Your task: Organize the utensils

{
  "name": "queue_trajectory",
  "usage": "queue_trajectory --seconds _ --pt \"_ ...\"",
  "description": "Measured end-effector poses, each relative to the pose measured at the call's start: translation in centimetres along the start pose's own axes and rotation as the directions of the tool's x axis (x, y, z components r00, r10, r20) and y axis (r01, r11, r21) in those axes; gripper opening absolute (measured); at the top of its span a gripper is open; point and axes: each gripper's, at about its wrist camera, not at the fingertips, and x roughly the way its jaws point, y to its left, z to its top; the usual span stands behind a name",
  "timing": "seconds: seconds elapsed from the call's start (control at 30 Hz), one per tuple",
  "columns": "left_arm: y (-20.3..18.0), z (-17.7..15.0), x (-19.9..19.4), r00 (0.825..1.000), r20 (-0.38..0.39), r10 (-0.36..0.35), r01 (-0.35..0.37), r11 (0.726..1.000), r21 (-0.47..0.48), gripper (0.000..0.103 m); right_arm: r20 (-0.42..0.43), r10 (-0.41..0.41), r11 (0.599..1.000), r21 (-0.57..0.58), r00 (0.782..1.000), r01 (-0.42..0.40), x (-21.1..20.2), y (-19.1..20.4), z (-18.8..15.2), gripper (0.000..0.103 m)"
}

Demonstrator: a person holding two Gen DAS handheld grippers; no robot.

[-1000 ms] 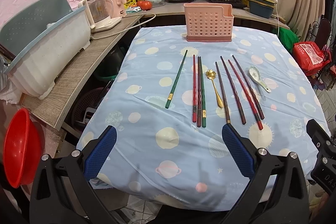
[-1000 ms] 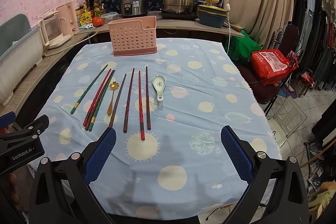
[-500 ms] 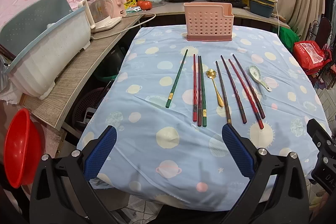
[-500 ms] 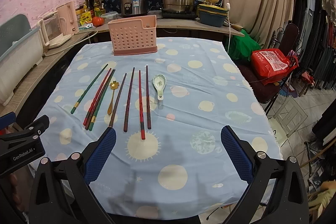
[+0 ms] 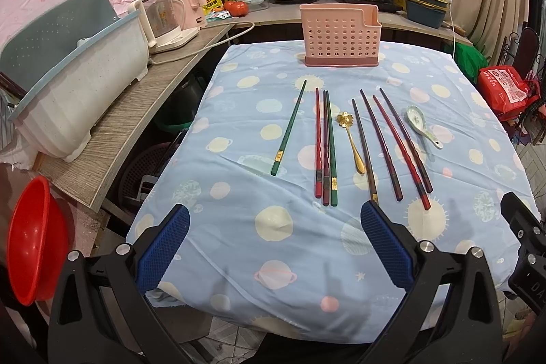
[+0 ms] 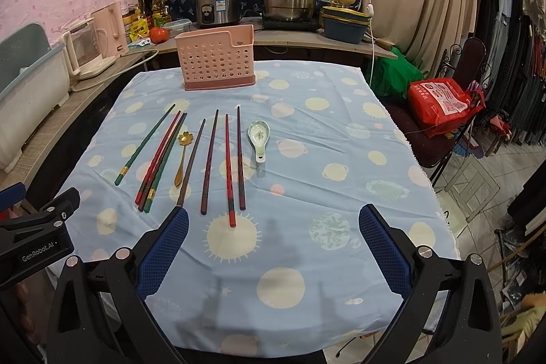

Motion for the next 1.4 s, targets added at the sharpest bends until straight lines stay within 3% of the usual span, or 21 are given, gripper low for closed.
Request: queue_trajectory --seconds 1.4 --pt "-0.2 0.2 1.3 1.000 -0.012 -0.017 0.017 1.000 -0.010 0.096 -0.020 -0.002 1.000 0.021 1.000 0.002 1.2 -0.3 0.0 0.096"
